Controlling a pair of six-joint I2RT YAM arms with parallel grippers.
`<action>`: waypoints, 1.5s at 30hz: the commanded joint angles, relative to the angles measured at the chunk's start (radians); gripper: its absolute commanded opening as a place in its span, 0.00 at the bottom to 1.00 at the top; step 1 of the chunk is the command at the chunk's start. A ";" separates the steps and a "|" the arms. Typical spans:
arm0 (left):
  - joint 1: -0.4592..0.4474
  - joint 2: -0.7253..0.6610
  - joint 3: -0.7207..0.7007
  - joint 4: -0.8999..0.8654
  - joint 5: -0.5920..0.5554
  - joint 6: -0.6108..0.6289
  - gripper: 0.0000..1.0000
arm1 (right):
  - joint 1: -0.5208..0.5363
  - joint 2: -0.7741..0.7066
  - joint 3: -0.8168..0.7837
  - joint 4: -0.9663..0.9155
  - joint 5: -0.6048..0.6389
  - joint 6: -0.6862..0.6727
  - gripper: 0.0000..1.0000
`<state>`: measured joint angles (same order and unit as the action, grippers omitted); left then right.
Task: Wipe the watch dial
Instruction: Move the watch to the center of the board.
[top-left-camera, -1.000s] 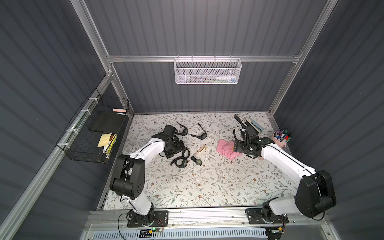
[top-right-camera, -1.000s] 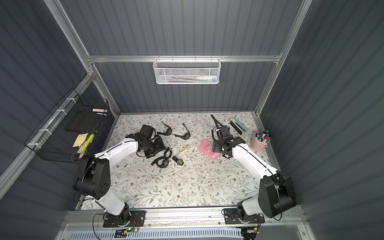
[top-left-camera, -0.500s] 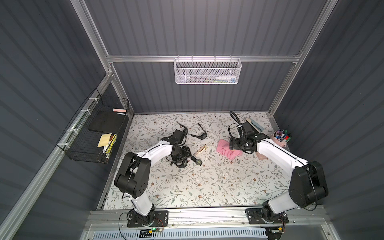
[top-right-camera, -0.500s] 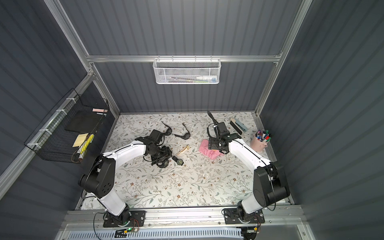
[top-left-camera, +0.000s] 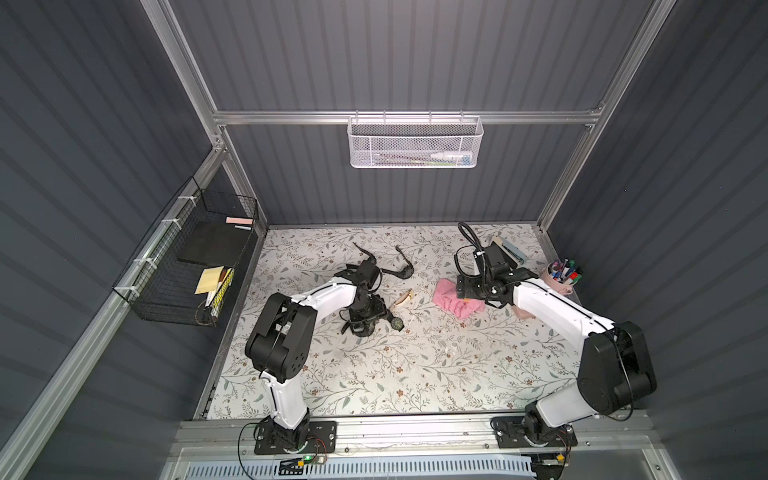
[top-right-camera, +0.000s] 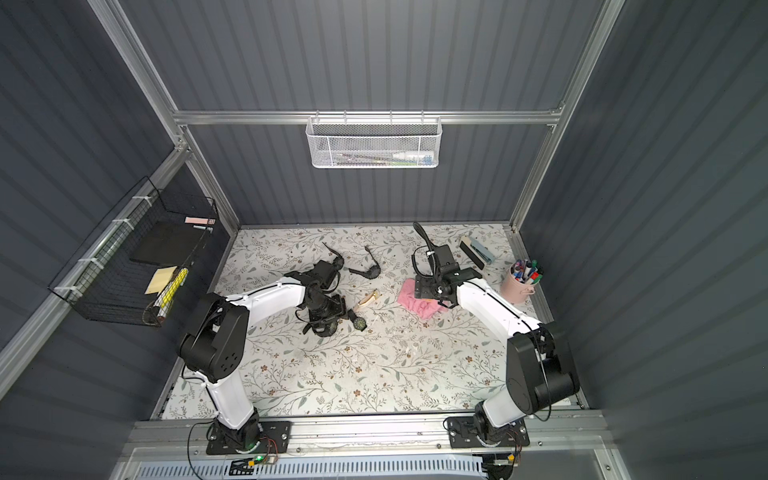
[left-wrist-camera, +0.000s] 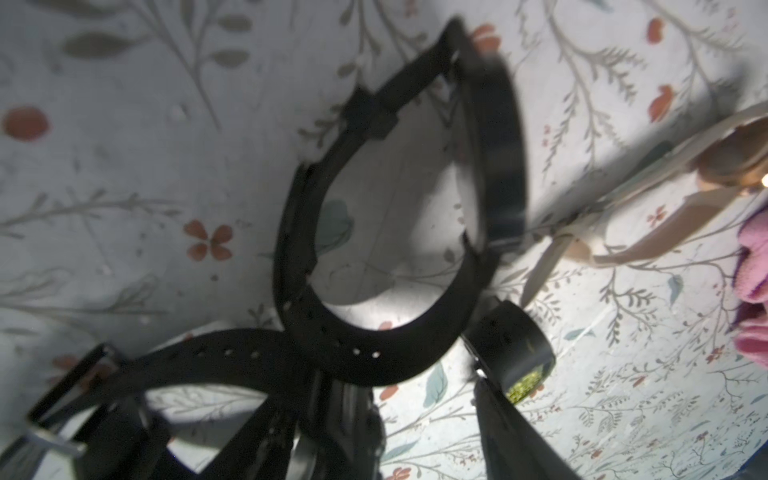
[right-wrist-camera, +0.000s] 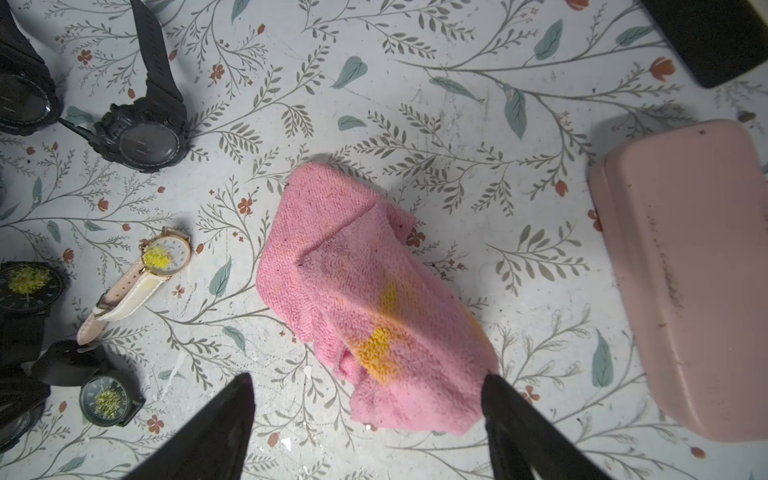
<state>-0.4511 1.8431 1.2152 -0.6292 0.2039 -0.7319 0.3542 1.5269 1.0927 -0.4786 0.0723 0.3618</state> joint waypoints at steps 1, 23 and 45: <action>-0.004 0.036 0.043 -0.043 -0.040 0.039 0.70 | -0.004 -0.003 -0.010 0.006 -0.013 -0.001 0.86; 0.011 0.056 0.061 -0.120 -0.045 0.110 0.72 | -0.003 0.073 0.013 0.021 -0.078 0.003 0.86; 0.052 -0.081 -0.003 -0.258 -0.143 0.198 0.62 | -0.003 0.103 0.030 0.020 -0.127 0.006 0.85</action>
<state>-0.4149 1.8145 1.2251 -0.8234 0.1070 -0.5667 0.3542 1.6112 1.1000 -0.4572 -0.0380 0.3622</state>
